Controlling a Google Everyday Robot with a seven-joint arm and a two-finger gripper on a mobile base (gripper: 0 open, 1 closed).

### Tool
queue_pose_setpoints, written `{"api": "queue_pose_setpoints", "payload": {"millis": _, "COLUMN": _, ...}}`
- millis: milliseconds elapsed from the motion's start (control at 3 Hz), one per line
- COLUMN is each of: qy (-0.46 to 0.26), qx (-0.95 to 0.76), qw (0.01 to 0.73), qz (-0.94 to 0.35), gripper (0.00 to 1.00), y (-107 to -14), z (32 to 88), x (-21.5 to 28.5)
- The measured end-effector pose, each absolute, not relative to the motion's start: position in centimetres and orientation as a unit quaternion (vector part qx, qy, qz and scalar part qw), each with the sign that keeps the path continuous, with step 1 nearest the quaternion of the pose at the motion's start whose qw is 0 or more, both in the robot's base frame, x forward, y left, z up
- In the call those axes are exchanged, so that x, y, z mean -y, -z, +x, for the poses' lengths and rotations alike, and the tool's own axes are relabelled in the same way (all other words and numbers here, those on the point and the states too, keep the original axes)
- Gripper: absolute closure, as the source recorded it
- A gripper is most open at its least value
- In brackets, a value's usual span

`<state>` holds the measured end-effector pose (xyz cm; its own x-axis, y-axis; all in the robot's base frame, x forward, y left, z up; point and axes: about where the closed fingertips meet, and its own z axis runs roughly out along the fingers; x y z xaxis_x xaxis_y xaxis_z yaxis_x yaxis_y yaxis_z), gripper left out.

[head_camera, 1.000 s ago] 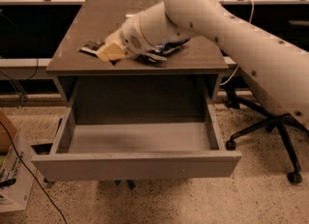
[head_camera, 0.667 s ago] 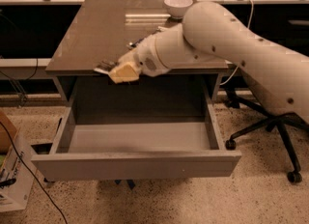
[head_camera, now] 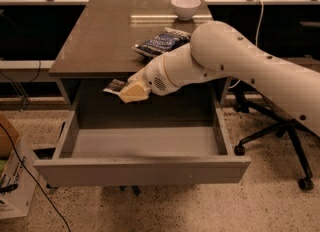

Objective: Place rxbar chocolate into top drawer

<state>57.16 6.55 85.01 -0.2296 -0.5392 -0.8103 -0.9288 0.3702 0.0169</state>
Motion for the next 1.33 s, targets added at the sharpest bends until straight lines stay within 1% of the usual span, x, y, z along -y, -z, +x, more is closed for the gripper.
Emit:
{"api": "queue_pose_setpoints", "payload": {"millis": 333, "qy": -0.255, "qx": -0.746, "qw": 0.369, "qz": -0.492, "gripper": 1.0, "y": -84.3, "z": 57.5, "x": -6.2}}
{"api": "queue_pose_setpoints", "payload": {"millis": 1000, "qy": -0.24, "qx": -0.787, "qw": 0.343, "qz": -0.453, "gripper": 1.0, "y": -79.7, "z": 57.3, "x": -2.8}}
{"api": "queue_pose_setpoints", "payload": {"millis": 1333, "qy": -0.246, "qx": -0.803, "qw": 0.331, "qz": -0.43, "gripper": 1.0, "y": -77.1, "z": 57.4, "x": -0.8}}
